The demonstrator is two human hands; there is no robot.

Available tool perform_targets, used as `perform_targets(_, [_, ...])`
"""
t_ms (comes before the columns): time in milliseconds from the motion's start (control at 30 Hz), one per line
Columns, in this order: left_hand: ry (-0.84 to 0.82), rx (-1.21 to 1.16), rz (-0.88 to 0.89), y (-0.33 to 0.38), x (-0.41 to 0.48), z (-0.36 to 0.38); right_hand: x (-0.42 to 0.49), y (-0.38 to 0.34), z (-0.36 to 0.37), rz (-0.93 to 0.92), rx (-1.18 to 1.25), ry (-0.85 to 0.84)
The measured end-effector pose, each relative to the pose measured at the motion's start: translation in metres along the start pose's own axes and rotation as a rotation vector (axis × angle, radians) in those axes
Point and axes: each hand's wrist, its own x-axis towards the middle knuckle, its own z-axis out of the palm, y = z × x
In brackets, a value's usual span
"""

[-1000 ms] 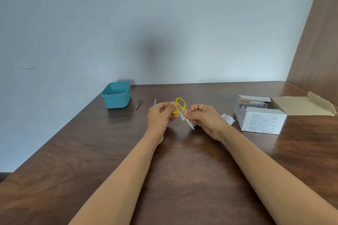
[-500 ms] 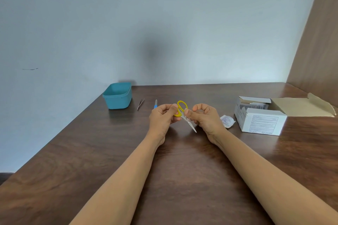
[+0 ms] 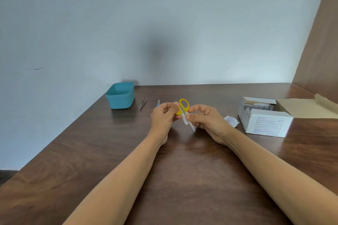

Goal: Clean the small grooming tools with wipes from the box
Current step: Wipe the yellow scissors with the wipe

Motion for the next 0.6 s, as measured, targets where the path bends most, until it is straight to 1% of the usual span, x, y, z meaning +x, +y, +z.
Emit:
perform_targets(167, [-0.038, -0.009, -0.036, 0.0002, -0.0006, -0.0008, -0.001, 0.0001, 0.001, -0.003, -0.019, 0.032])
perform_targets(333, [-0.103, -0.039, -0.107, -0.0024, 0.0033, -0.0037, -0.0024, 0.0008, 0.0066, -0.044, -0.027, 0.148])
perform_targets(467, [-0.115, -0.038, -0.111, -0.0011, 0.0023, -0.0026, -0.0014, 0.0026, 0.0081, -0.048, 0.019, 0.259])
perform_targets(600, [-0.125, -0.019, -0.108, -0.0012, 0.0015, -0.0008, -0.001, 0.0038, 0.0081, -0.072, 0.122, 0.313])
